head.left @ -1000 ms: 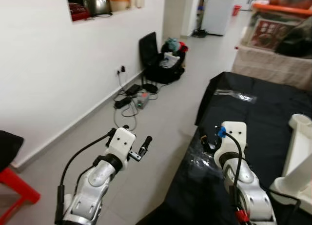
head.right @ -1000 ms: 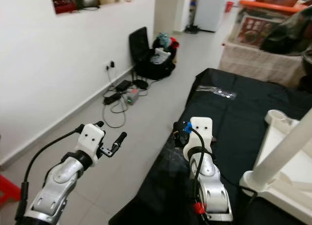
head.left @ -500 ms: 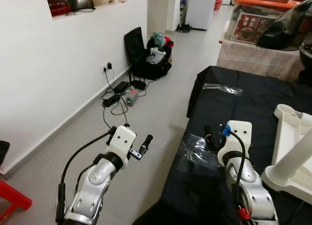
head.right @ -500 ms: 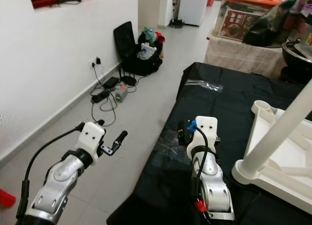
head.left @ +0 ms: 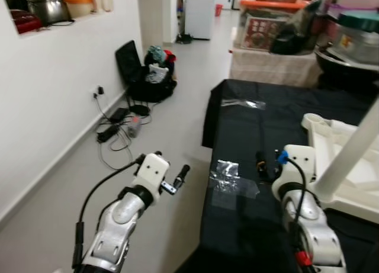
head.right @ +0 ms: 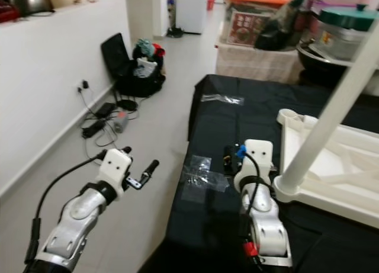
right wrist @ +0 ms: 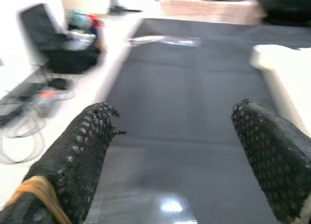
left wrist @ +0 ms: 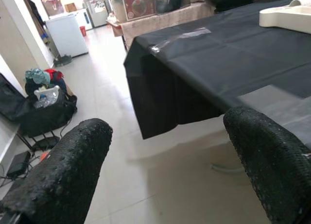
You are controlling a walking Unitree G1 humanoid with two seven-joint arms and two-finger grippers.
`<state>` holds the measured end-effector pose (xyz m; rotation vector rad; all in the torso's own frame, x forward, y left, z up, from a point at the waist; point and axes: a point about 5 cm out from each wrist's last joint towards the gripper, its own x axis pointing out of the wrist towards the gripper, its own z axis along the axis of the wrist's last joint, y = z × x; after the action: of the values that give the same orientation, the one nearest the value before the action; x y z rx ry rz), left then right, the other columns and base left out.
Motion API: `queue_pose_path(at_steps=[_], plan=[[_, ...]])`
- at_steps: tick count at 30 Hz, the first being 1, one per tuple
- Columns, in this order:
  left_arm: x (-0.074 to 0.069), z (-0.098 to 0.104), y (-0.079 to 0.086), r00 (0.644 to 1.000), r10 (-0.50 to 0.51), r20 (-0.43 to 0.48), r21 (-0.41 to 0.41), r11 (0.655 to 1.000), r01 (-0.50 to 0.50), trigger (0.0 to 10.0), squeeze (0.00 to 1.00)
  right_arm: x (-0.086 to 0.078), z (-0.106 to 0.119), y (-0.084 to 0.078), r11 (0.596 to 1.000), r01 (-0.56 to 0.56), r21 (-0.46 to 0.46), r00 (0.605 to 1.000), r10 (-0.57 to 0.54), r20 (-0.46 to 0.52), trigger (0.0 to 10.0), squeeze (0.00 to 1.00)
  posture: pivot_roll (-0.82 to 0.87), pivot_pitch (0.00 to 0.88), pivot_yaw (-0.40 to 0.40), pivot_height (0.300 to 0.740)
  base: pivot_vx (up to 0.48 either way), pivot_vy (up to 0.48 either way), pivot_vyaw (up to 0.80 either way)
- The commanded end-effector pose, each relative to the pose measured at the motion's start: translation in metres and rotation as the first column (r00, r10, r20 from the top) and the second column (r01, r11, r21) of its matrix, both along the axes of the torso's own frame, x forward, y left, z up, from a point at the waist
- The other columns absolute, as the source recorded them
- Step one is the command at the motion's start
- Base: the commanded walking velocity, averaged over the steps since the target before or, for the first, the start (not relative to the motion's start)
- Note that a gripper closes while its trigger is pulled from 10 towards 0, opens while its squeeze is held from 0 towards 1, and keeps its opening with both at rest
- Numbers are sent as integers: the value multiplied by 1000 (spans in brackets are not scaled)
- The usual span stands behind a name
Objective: Building children table
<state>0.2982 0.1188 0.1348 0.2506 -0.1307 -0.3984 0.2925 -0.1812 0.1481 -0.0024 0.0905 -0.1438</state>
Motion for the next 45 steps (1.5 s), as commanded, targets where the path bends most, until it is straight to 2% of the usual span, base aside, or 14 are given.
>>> queue_pose_path(at_steps=[1, 6, 12, 19, 31, 45], plan=[[0, 1, -1, 1000, -6, -5, -12, 1000, 6, 10000, 0, 1, 1, -2, 1000, 5, -6, 1000, -5, 6, 10000, 0, -2, 0, -69, 740, 0, 480, 0], [1, 3, 0, 1000, 4, 9, -14, 1000, -4, 10000, 0, 4, -1, -1, 1000, 3, 8, 1000, -3, -11, 10000, 0, 1, 0, -71, 740, 0, 241, 0], [1, 3, -1, 1000, 2, 22, -2, 1000, -2, 10000, 0, 4, -2, -1, 1000, 2, 18, 1000, -2, -22, 10000, 0, 1, 0, -72, 740, 0, 0, -800], [1, 4, 1, 1000, 6, 19, -28, 1000, -6, 10000, 0, 4, -1, -2, 1000, 9, 14, 1000, -9, -3, 10000, 0, 0, 0, -71, 740, 0, 0, -800], [-1, 5, 1, 1000, -9, 21, -50, 999, 10, 10000, 0, 2, -3, -4, 1000, 23, -15, 1000, -23, -7, 10000, 0, 3, 0, -69, 740, 0, 0, 0], [0, 7, 1, 1000, -18, 21, -65, 998, 19, 10000, 0, 2, -5, -5, 999, 29, -27, 999, -30, -13, 10000, 0, 3, 0, -68, 740, 411, 0, 0]])
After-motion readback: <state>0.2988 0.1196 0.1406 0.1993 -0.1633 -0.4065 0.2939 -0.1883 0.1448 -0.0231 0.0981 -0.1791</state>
